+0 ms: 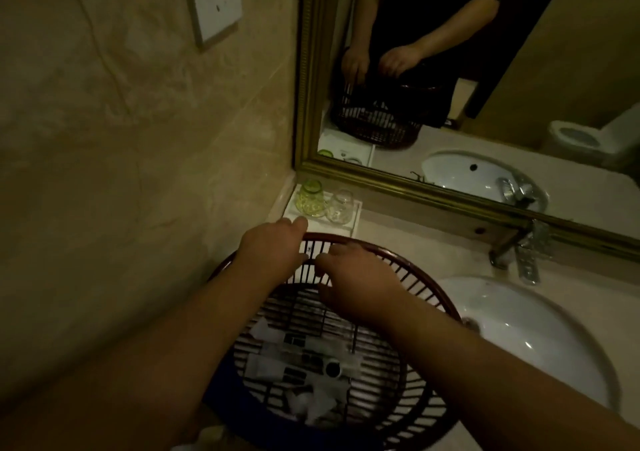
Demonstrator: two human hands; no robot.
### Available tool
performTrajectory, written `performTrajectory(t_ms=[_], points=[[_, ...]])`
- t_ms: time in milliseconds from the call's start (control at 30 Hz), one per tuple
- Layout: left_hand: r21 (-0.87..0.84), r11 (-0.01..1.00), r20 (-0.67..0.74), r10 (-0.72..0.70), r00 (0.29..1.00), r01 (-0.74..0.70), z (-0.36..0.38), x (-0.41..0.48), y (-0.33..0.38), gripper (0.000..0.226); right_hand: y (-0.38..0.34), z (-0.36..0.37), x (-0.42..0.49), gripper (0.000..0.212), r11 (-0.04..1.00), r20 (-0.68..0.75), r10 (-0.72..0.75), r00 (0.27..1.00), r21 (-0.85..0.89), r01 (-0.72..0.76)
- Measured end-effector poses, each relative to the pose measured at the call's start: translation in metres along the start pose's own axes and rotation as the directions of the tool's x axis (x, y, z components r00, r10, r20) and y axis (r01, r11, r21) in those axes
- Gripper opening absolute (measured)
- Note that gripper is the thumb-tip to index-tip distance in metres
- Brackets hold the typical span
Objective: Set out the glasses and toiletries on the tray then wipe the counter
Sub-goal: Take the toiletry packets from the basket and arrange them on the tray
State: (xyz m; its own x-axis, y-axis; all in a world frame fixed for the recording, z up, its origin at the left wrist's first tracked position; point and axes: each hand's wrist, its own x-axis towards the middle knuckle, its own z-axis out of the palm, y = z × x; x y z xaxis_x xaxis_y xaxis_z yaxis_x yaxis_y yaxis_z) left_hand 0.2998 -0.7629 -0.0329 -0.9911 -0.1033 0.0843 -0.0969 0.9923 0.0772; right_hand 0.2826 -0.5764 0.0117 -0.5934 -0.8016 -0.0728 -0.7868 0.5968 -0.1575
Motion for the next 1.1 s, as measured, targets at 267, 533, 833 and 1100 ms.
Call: performTrajectory(t_ms=[267, 533, 833, 1100], points=[[0.139, 0.990, 0.051, 0.004, 0.999, -0.011, -0.010, -0.022, -0.015, 0.045, -0.019, 0.101, -0.003, 0.032, 0.999, 0.485, 0.033, 0.874, 0.007, -0.042], [0.136, 0.990, 0.003, 0.021, 1.000, -0.021, -0.009, -0.022, -0.014, 0.043, -0.021, 0.139, 0.005, 0.039, 0.996, 0.676, 0.077, 0.733, -0.019, -0.087], [0.104, 0.995, -0.019, -0.008, 1.000, 0.010, -0.006, -0.020, -0.012, 0.047, -0.008, 0.075, -0.004, 0.013, 0.985, 0.358, 0.159, 0.920, 0.001, -0.171], [0.111, 0.994, 0.005, 0.003, 1.000, -0.004, -0.005, -0.021, -0.013, 0.048, -0.008, -0.005, -0.024, 0.018, 0.973, 0.197, 0.186, 0.963, 0.101, -0.209]])
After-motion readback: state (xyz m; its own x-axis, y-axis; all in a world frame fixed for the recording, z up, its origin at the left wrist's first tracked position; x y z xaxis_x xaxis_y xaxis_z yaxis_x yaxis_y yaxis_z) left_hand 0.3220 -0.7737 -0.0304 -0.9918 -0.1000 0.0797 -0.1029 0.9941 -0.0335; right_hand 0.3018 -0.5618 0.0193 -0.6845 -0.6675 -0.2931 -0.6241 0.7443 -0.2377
